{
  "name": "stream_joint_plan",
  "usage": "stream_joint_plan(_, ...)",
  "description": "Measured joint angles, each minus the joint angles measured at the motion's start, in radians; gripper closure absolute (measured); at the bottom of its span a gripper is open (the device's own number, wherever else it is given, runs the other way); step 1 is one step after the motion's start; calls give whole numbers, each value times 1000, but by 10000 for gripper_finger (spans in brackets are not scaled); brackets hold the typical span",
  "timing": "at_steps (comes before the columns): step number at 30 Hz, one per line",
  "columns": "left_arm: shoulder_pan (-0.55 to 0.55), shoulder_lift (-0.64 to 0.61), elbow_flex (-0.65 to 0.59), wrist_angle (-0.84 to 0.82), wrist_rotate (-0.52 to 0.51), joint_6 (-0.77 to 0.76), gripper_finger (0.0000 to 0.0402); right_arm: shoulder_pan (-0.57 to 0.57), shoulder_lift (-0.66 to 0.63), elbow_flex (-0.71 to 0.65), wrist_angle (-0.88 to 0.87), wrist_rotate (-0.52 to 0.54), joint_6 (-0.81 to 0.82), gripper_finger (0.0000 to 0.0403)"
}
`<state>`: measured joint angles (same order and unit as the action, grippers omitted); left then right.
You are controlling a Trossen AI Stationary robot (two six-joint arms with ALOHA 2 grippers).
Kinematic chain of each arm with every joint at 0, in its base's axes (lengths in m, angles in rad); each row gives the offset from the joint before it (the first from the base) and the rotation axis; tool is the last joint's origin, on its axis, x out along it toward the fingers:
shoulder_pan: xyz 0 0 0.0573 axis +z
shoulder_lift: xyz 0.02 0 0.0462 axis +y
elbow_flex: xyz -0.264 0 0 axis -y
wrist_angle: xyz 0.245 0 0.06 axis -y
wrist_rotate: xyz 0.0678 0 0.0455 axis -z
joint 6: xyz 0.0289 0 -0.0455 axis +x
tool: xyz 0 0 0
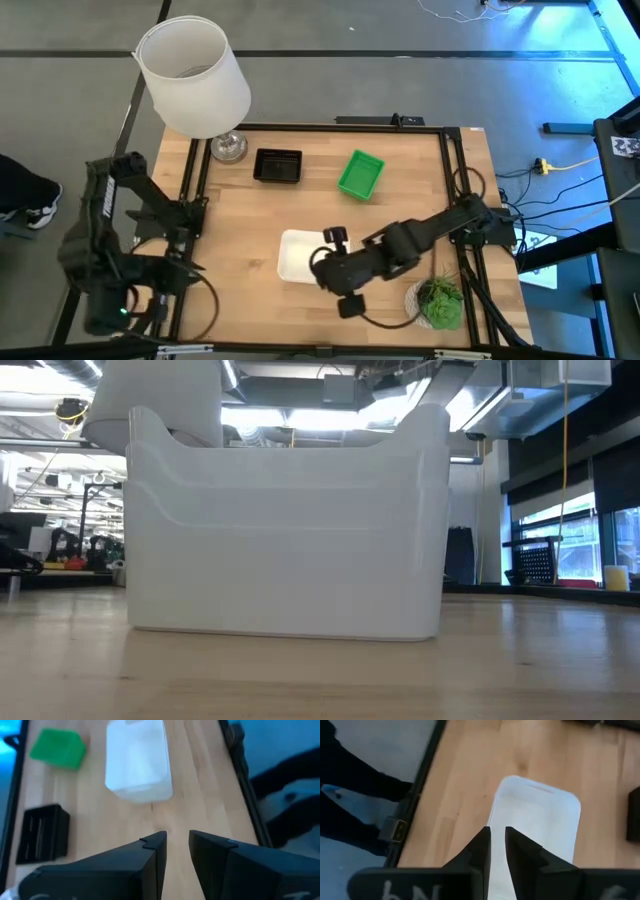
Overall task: Stack baskets by color
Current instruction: Return to Home Position
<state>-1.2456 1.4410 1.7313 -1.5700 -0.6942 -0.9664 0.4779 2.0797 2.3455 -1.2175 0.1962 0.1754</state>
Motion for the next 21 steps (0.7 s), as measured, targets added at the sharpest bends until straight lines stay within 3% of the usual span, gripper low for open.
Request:
stream_joint_plan(7, -64, -93, -7, 38, -142, 8, 327, 12, -51, 0, -17, 23, -12, 347)
stream_joint_plan(11, -73, -144, -96, 246, -143, 125, 327, 29, -63, -2, -33, 45, 20, 347)
stream_joint_plan(16, -29, -212, -267, 630, -11, 461, 327, 69, -83, -2, -58, 107, 44, 347)
stream_joint_plan(21, 119, -286, -421, 871, 206, 713, 327, 126, -132, -2, -106, 230, 111, 347)
